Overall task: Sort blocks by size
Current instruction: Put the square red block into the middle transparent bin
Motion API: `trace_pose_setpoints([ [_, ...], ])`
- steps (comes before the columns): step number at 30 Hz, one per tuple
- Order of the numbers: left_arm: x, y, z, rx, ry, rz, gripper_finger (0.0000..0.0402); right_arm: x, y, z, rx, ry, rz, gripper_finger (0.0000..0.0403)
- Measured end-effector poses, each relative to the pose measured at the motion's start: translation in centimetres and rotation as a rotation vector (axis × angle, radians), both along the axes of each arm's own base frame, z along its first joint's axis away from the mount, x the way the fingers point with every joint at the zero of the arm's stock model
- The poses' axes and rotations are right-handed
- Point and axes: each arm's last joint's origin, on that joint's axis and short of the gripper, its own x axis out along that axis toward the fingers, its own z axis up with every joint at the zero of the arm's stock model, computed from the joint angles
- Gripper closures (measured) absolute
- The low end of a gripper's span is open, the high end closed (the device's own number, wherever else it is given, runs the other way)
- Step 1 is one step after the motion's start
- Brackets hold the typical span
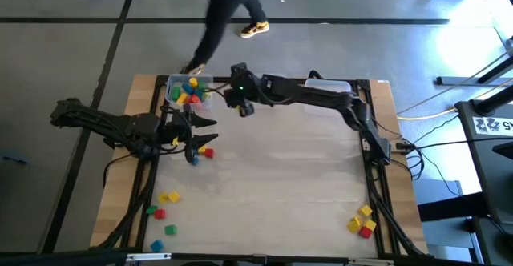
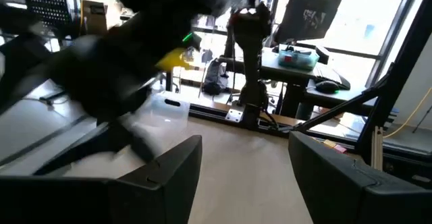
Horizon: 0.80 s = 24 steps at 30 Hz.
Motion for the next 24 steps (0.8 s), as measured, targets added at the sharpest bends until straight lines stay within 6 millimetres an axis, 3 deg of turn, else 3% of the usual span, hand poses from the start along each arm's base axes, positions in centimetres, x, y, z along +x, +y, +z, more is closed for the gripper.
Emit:
trace_pose_setpoints([
  [8,0.2,-0.4,-1.5,-0.084,0.112,-0.011,0.0183,-6.6,5.1,7.2,0.041,0.066,0.022,0.0125],
  [14,0.9,-1.2,-3.7,-0.133,0.284,-0.006,0.0183,-11.7,10.7,9.9,-0.048,0.099,-0.039,0.0125],
  [19,1.6,-1.5,-5.5,-0.126,0.42,0.016,0.0183,-15.8,15.6,9.9,-0.059,0.063,-0.024,0.0125],
  [24,2.2,-1.7,-7.3,-0.078,0.556,0.032,0.0183,-18.7,19.5,6.4,-0.039,0.024,-0.006,0.0125],
])
